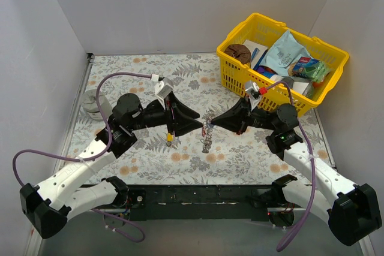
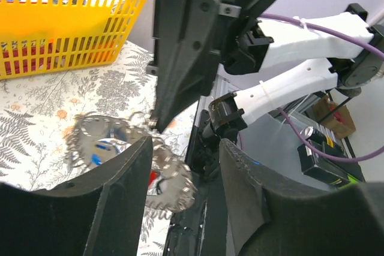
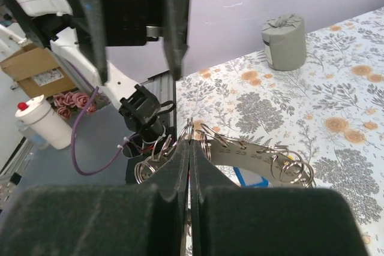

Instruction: Put the keys on the keyring

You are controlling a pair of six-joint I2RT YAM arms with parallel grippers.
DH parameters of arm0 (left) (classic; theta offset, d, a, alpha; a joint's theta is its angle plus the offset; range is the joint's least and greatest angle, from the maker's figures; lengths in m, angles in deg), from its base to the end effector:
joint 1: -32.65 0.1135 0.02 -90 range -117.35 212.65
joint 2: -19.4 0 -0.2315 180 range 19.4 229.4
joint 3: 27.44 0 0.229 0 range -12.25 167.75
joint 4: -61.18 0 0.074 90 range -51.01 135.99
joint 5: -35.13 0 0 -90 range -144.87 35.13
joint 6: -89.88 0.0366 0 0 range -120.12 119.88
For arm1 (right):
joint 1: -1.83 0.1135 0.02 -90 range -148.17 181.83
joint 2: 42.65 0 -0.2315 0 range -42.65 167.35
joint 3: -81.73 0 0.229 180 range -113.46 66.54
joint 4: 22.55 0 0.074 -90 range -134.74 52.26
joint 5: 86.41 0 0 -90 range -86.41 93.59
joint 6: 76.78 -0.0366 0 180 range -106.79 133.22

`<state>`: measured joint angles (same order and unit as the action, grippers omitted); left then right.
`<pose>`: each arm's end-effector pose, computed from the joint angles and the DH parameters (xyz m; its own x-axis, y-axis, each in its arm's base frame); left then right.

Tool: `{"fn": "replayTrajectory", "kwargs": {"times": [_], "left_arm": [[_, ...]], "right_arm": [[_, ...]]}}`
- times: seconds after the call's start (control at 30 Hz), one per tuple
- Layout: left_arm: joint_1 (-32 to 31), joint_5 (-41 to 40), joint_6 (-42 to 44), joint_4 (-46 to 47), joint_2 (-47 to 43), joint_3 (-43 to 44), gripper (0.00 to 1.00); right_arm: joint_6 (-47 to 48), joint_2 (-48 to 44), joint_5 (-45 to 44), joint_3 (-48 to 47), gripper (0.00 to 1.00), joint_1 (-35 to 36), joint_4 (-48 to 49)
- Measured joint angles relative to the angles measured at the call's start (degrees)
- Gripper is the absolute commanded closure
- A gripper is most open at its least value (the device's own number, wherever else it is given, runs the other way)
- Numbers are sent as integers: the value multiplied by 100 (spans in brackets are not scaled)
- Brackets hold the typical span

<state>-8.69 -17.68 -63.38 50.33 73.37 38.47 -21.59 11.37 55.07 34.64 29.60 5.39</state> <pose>0.1438 -0.1560 0.3501 -0.8687 -0.1833 -0.4601 0.4537 0.0783 -0.8877 0.1651 0.1193 0.3079 -0.2741 0.2575 -0.9266 -0.9499 0.0777 0.3026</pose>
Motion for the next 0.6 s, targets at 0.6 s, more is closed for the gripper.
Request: {"fn": "replayTrajectory", "kwargs": {"times": [0.6], "left_arm": [[264, 157, -2, 457, 525, 11, 74]], "right_arm": [[-723, -33, 717, 94, 99, 0, 1104]]}}
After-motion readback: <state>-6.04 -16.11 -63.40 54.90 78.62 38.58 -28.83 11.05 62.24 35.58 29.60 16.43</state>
